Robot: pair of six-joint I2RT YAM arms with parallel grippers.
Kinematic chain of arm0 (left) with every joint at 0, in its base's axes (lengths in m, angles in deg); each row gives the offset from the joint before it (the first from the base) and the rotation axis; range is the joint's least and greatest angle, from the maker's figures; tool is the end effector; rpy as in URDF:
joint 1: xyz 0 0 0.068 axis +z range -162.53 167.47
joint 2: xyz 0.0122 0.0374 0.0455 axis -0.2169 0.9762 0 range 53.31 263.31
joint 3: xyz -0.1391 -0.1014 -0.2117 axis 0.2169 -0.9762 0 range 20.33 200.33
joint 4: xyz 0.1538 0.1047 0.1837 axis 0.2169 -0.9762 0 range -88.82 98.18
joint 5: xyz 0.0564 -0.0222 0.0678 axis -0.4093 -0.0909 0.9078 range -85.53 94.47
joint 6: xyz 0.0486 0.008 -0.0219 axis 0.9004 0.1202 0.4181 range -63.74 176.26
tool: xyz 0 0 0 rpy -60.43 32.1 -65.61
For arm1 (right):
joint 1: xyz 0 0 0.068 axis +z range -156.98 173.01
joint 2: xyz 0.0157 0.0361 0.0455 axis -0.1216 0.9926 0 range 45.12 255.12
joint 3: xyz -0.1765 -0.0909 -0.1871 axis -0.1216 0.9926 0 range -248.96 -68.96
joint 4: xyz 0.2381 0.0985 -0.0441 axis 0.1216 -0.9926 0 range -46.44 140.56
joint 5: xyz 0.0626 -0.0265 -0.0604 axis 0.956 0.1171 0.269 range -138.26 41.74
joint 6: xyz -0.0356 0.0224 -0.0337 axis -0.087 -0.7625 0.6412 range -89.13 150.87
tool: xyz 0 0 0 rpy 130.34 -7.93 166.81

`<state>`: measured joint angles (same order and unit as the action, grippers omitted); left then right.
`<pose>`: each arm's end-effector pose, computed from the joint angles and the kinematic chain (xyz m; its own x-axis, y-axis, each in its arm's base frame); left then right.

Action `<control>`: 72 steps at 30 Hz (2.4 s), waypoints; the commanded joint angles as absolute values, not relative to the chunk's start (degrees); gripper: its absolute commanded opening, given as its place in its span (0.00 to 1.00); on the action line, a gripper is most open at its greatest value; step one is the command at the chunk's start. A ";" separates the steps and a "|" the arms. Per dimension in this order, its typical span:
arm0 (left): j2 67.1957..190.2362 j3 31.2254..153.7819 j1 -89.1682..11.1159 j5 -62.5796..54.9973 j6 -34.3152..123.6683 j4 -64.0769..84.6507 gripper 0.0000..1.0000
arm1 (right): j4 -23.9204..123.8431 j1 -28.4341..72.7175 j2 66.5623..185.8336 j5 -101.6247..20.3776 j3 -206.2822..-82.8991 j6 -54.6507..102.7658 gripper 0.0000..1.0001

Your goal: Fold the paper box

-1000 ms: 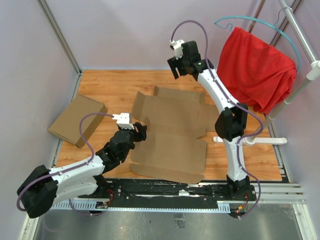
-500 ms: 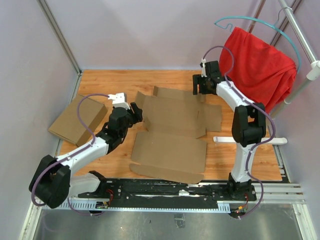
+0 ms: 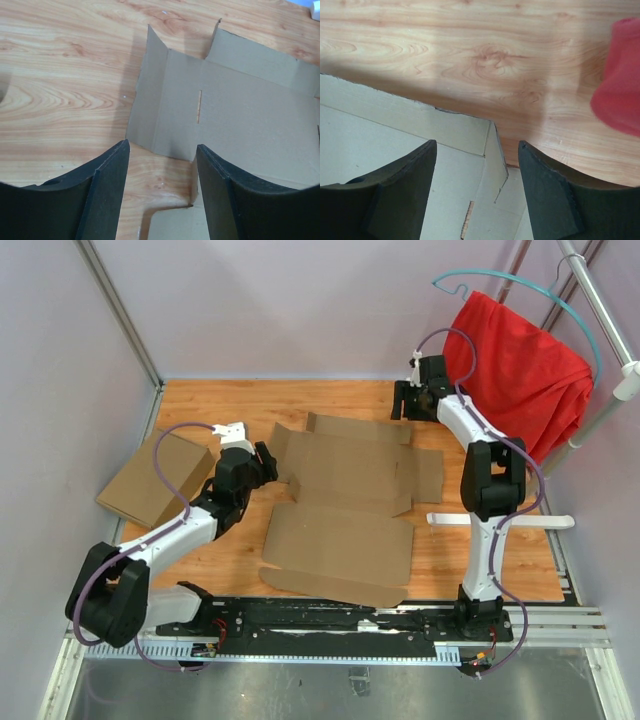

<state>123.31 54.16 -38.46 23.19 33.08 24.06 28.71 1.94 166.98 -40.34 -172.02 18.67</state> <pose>0.2424 -0.1051 0.2281 -0.3432 -0.2476 -0.9061 0.0090 0.9637 -0.2668 0.4867 0.0815 0.2445 -0.6833 0.1046 -0.7226 -0.1152 0.9618 0.2482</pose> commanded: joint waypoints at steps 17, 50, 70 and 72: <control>128.19 57.54 -31.58 18.07 33.81 22.48 0.60 | 20.36 0.85 171.79 -36.13 -176.94 19.26 0.42; 119.05 47.34 -28.87 15.44 32.50 31.90 0.57 | 52.87 6.39 145.74 -48.82 -139.86 20.04 0.01; 91.24 27.31 -28.87 13.21 29.23 41.41 0.59 | 138.59 23.85 131.78 -67.22 -88.77 39.05 0.01; 88.04 26.33 -28.87 13.55 29.56 40.52 0.59 | 140.14 25.00 130.99 -68.22 -87.89 40.47 0.01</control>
<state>93.14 27.89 -29.35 13.38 29.06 38.79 119.66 22.27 131.31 -63.31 -90.37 33.92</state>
